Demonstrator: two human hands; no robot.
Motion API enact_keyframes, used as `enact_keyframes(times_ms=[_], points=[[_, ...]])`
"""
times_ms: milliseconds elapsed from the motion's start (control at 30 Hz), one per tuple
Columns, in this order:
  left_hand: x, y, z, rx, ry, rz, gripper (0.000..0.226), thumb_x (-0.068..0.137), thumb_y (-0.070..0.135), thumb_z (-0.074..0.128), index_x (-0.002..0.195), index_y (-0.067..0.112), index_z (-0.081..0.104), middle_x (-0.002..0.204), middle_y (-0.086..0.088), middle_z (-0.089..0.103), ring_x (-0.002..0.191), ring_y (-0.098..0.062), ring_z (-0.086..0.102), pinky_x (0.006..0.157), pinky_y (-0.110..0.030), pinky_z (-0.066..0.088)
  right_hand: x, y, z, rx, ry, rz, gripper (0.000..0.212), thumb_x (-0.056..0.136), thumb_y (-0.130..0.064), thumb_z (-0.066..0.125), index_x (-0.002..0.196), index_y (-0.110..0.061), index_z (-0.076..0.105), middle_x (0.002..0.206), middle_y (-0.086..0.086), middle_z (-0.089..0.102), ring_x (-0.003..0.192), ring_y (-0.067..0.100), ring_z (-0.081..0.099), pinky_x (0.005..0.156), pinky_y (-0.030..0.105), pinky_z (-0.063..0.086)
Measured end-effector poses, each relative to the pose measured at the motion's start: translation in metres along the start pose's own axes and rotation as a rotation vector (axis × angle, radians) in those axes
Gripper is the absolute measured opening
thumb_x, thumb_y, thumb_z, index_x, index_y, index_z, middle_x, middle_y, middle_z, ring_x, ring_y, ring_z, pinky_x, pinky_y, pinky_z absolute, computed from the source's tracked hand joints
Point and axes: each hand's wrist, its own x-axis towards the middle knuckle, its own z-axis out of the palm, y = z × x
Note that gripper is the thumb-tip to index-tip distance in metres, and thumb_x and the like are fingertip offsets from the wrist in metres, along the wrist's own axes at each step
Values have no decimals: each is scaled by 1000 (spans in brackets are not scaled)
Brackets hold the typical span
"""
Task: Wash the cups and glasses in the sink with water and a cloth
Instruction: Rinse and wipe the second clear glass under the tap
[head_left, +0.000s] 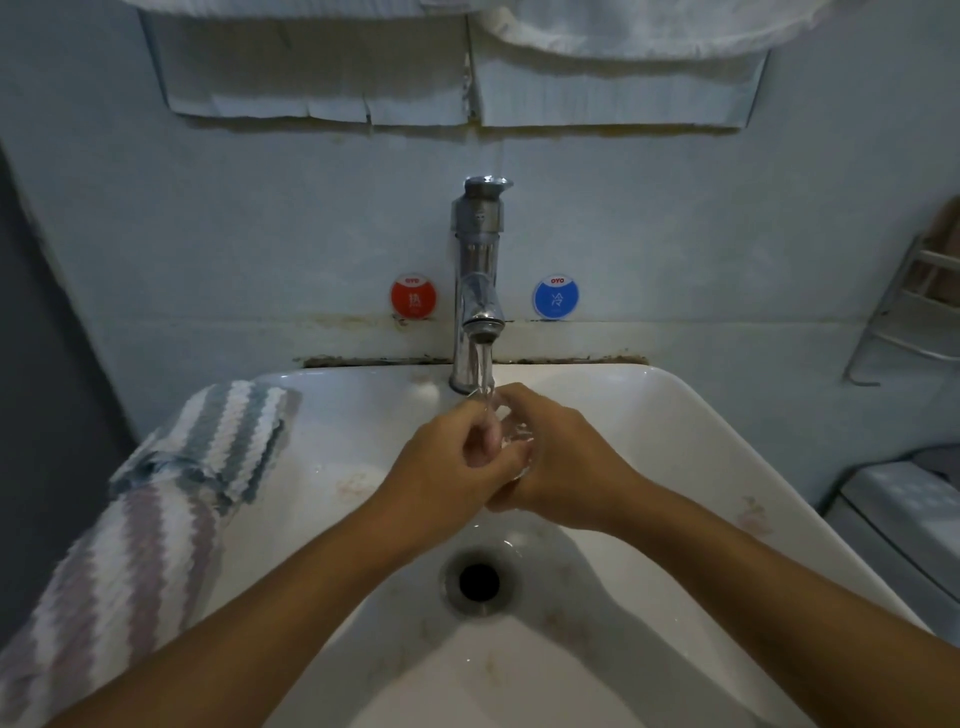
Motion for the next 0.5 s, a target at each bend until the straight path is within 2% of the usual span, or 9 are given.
enact_keyframes(times_ms=[67,133,267,367,433,500], points=[[-2,1,-2,-12,-85,-9,21,90,41,60,98,23,68,85,5,72,80,-13,69,75,-38,60,-2,-1,0,-56,-11,-41,71,65,-25,90,125,-27,51,114,-8,62,99,10,60,85,24,52],[-4,6,-3,-91,-142,-52,16,94,33,59,101,27,72,88,3,75,80,-18,72,75,-43,61,-4,-1,-1,-97,-32,-62,68,65,-28,90,122,-27,53,111,-8,63,97,10,60,85,26,53],[-5,13,-5,-194,-153,-142,17,96,19,59,91,15,74,85,-7,74,78,-26,72,73,-42,61,-2,0,-3,-86,-56,-56,68,65,-33,90,122,-28,54,111,-6,65,99,12,61,89,35,54],[-4,15,-6,-251,-93,-206,9,91,20,67,83,15,68,85,-4,74,78,-23,72,71,-44,62,1,5,-1,-102,-46,-50,70,63,-36,90,122,-30,55,113,-8,64,100,11,60,90,37,54],[-4,16,-7,-329,-51,-258,13,86,19,73,80,16,61,83,-2,72,79,-20,73,70,-43,62,3,10,-1,-158,-34,-39,76,60,-38,91,124,-33,52,115,-8,62,102,12,58,90,39,53],[-4,18,-7,-383,-48,-308,16,86,23,73,86,12,61,85,0,72,79,-17,73,72,-40,62,3,13,-1,-221,-25,-25,83,59,-37,92,129,-35,48,119,-7,59,105,14,54,92,39,51]])
